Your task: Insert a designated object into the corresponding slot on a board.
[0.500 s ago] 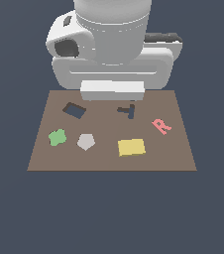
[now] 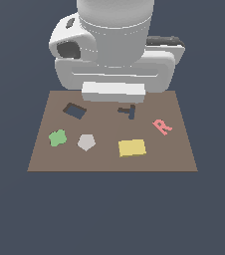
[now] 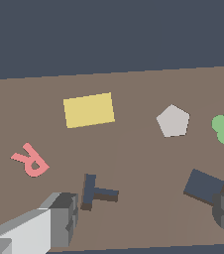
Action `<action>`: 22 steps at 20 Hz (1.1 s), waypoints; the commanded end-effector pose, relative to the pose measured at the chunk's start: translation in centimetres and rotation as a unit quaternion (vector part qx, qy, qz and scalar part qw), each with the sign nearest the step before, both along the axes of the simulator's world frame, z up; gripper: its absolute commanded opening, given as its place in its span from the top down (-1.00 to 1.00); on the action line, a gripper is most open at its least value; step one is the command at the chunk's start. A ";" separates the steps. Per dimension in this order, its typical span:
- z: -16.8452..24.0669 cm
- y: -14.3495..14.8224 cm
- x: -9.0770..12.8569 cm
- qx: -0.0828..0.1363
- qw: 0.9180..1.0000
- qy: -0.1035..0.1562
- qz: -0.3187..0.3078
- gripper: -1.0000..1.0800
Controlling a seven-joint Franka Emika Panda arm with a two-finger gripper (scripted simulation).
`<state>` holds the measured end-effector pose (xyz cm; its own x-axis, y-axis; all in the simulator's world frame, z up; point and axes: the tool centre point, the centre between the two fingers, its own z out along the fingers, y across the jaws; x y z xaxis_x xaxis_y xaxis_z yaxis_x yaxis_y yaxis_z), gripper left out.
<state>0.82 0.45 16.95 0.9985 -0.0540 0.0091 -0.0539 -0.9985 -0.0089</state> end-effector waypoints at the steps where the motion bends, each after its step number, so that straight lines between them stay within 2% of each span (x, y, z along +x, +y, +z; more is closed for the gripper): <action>1: -0.2 0.2 0.0 0.000 1.000 0.000 -0.012 -0.92; 8: -1.2 1.0 0.3 0.000 0.998 0.001 -0.071 -0.92; 13: -2.2 1.8 0.6 0.000 0.991 0.001 -0.131 -0.92; 17: -3.2 2.5 1.1 0.000 0.982 0.002 -0.191 -0.92; 22: -4.7 3.5 1.9 -0.001 0.961 0.002 -0.277 -0.92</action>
<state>2.46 3.68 12.68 0.8468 -0.5319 0.0052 -0.5319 -0.8468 -0.0065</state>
